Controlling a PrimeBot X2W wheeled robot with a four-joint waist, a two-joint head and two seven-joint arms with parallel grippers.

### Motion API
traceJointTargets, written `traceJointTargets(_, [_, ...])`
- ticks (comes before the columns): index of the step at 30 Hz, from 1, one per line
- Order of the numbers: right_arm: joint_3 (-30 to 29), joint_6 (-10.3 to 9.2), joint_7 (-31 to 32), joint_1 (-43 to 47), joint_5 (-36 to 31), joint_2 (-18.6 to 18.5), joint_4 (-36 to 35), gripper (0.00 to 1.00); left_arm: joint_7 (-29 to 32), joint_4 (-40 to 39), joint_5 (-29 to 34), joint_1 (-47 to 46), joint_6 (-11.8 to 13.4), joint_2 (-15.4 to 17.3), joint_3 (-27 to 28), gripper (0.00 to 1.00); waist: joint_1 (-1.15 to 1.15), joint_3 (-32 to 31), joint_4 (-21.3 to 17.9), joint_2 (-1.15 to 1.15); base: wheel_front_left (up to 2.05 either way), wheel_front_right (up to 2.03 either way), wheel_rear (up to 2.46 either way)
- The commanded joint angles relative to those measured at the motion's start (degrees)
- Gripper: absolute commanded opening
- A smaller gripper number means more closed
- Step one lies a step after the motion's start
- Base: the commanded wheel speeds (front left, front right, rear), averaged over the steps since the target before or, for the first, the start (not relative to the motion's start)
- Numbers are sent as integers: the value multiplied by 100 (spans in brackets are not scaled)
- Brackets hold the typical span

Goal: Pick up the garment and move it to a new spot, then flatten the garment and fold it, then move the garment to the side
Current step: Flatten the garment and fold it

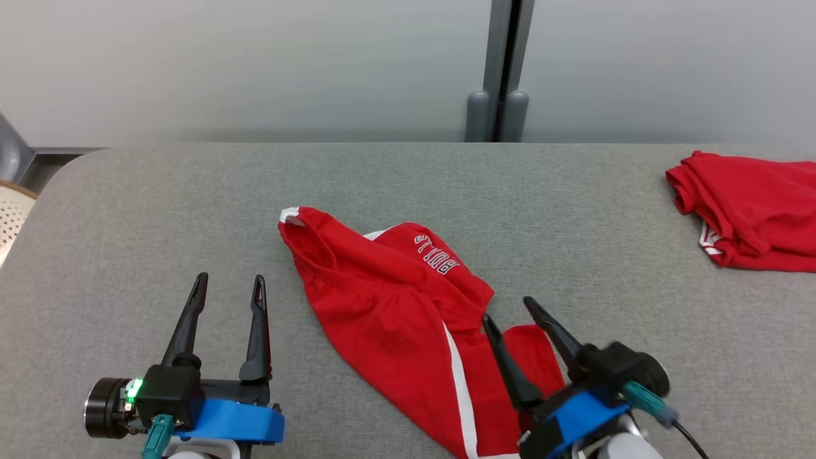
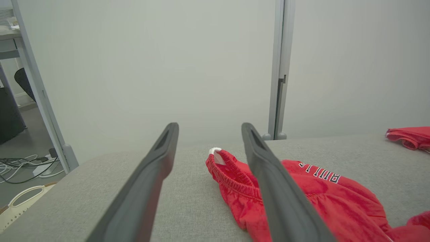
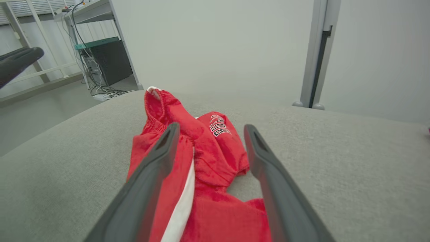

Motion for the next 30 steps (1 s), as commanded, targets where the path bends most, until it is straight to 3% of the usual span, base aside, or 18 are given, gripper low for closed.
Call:
traceJointTargets(1, [115,2,-1,-225,59,-4,160,100,-25,15,-10,-15,22,-1,15,100,-1,38,88,0,0,0,0])
traceJointTargets(7, [620,1,170,-1116,226,-5,1275,100,-25,27,-42,-7,55,-13,24,100,-1,127,445,0,0,0,0])
traceJointTargets(15, [833,1,243,-1941,509,-5,2969,100,-25,73,-90,-89,43,-31,-82,100,-1,231,1082,0,0,0,0])
traceJointTargets(21, [1121,1,152,-2167,1020,-6,3671,100,-25,82,-124,-70,63,-37,-66,100,-1,295,1349,0,0,0,0])
traceJointTargets(22, [1163,1,119,-2206,1099,-6,3710,42,-25,81,-133,-69,63,-39,-59,100,-1,302,1360,0,0,0,0])
traceJointTargets(23, [1203,1,90,-2239,1179,-7,3740,0,-25,79,-139,-65,65,-40,-52,100,-1,310,1365,0,0,0,0])
traceJointTargets(30, [1437,2,-43,-2573,1231,-3,3435,0,-25,80,-139,-103,76,-43,-61,100,-1,335,1358,0,0,0,0])
